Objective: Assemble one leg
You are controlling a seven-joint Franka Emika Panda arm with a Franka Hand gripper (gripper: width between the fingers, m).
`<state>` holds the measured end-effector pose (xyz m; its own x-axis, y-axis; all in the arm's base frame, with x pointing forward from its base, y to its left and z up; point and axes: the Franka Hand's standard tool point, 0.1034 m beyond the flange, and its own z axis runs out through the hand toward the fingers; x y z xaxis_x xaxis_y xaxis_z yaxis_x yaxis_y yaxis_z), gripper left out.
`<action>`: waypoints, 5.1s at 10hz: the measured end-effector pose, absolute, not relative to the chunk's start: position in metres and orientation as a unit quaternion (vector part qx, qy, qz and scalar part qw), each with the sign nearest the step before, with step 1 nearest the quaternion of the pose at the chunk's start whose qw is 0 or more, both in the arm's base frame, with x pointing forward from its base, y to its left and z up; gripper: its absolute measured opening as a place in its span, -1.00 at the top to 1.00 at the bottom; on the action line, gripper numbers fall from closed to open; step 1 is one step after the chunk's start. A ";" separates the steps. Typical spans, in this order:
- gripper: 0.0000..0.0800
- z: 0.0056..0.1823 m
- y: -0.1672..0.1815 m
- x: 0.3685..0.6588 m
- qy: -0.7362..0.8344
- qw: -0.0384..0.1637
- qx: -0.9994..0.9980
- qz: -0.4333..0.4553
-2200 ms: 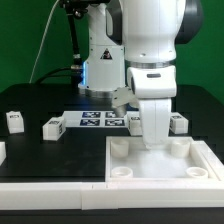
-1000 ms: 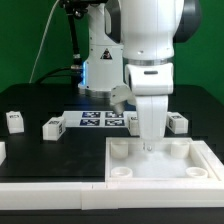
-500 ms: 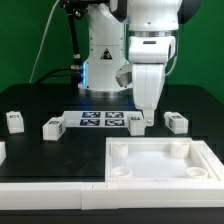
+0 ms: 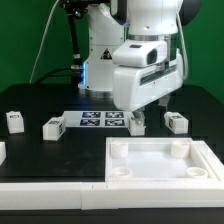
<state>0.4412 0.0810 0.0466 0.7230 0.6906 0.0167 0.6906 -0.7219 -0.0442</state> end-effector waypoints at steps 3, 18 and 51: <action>-0.62 0.037 0.111 0.412 -0.162 0.031 -0.986 0.019; -0.62 0.020 0.144 0.355 -0.075 -0.050 -0.895 0.437; 0.28 0.091 0.129 0.409 -0.104 0.018 -0.994 -0.032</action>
Offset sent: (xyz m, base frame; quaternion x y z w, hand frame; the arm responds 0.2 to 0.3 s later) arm -0.0249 0.0345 -0.0028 -0.0046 -0.0129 0.3403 0.9402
